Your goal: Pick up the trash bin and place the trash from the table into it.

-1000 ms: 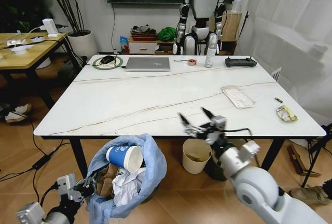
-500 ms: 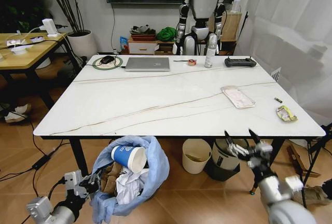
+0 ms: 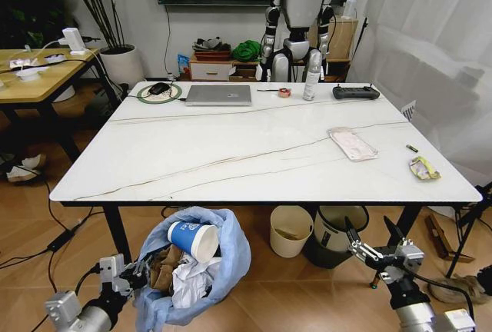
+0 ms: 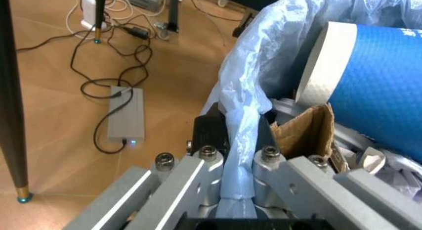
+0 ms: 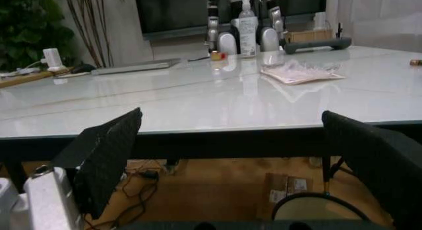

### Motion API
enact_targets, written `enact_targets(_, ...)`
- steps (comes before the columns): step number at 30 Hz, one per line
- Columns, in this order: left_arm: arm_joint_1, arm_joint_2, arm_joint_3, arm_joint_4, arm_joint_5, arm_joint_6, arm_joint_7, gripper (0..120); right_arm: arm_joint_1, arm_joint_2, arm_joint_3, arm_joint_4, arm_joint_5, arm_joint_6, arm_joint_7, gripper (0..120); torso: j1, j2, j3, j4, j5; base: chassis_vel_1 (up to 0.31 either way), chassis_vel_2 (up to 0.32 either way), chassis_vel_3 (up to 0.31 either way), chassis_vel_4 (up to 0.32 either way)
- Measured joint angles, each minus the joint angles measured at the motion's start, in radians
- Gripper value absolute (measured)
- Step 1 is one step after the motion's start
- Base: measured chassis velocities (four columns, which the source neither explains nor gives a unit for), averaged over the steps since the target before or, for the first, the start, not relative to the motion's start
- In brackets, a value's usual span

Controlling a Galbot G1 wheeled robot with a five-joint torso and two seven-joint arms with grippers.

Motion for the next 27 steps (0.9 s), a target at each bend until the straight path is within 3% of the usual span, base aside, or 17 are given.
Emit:
enact_targets(11,-0.005,-0.004,0.024,-0.008,0.004,-0.001,0.000,0,0.008,0.005,0.014,-0.016,0.016,0.008,-0.023,100,0.000,0.000,0.000,0.0000,-0.0002,-0.027,-0.017,0.029,0.021)
enact_targets(27,-0.011,-0.016,0.035,-0.018,0.009,0.003,-0.004,0,0.023,-0.019,0.015,-0.031,0.040,0.013,-0.028,100,0.000,0.000,0.000,0.0000,0.0001,-0.116,-0.118,0.110,0.120)
